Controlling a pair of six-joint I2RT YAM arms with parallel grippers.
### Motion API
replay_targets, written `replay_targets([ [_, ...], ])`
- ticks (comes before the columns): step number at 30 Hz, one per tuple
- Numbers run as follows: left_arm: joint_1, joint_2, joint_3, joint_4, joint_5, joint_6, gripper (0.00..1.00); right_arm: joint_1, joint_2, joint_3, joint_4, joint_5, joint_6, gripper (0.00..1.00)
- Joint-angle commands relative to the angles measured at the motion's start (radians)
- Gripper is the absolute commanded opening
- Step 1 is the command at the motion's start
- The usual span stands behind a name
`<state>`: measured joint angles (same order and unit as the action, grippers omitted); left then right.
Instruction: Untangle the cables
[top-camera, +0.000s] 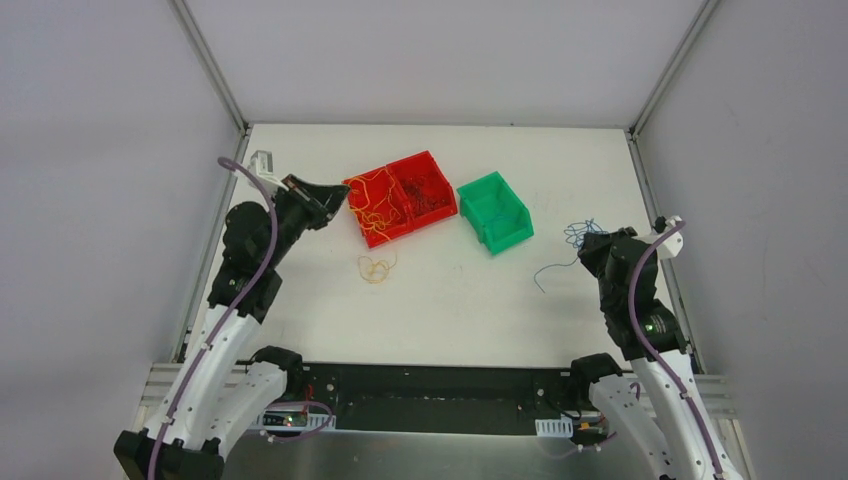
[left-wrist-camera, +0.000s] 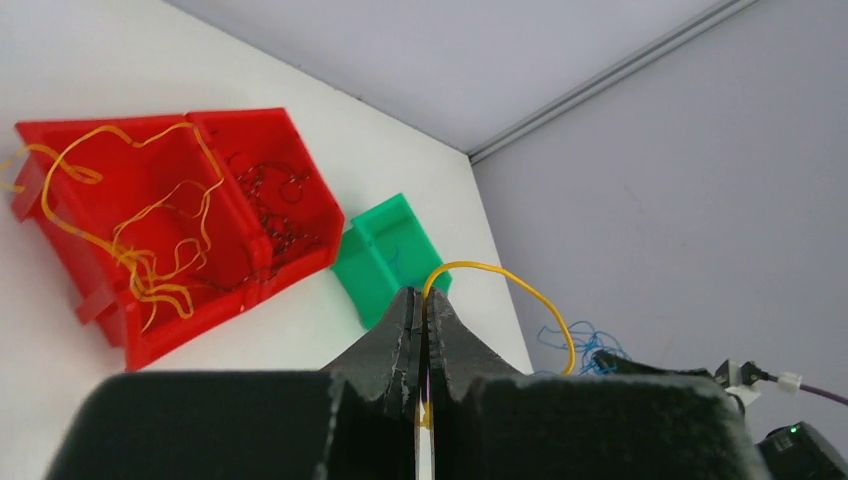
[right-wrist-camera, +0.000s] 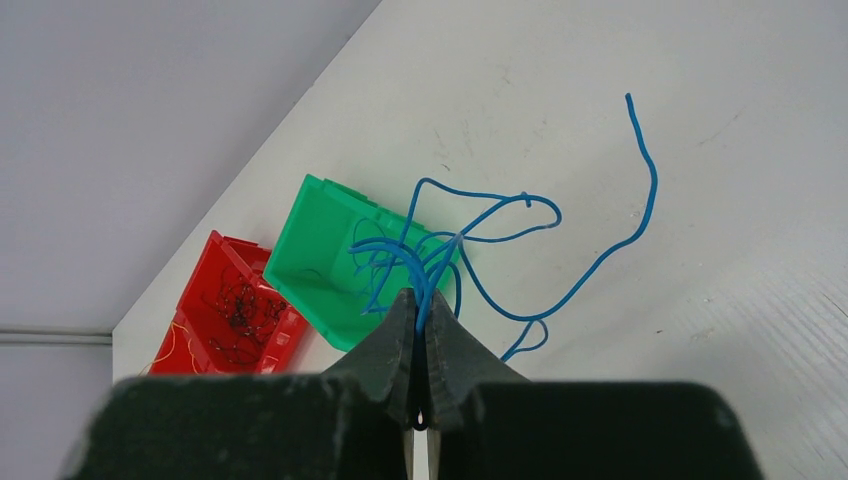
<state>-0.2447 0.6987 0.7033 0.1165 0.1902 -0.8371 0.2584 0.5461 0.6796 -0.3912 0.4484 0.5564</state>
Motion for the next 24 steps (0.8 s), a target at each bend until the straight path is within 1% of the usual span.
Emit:
replay_targets([
  [1, 0.004, 0.115, 0.216, -0.024, 0.046, 0.029, 0.0, -0.003, -0.005, 0.007, 0.042, -0.011, -0.017, 0.0],
  [3, 0.004, 0.165, 0.292, -0.069, 0.026, 0.054, 0.0, -0.003, -0.005, 0.009, 0.042, -0.008, -0.018, 0.0],
  [9, 0.004, 0.31, 0.422, -0.077, -0.026, 0.104, 0.0, -0.003, 0.0, 0.01, 0.042, -0.012, -0.017, 0.0],
  [15, 0.005, 0.523, 0.622, -0.086, 0.034, 0.116, 0.0, -0.004, 0.008, 0.01, 0.046, -0.016, -0.016, 0.0],
  [17, 0.005, 0.564, 0.676, -0.1, 0.016, 0.122, 0.0, -0.004, 0.006, 0.01, 0.045, -0.014, -0.016, 0.0],
  [20, 0.005, 0.595, 0.702, -0.101, -0.025, 0.16, 0.0, -0.003, 0.004, 0.007, 0.045, -0.018, -0.015, 0.0],
  [24, 0.005, 0.603, 0.701, -0.101, -0.098, 0.249, 0.0, -0.003, 0.008, 0.006, 0.051, -0.03, -0.012, 0.0],
])
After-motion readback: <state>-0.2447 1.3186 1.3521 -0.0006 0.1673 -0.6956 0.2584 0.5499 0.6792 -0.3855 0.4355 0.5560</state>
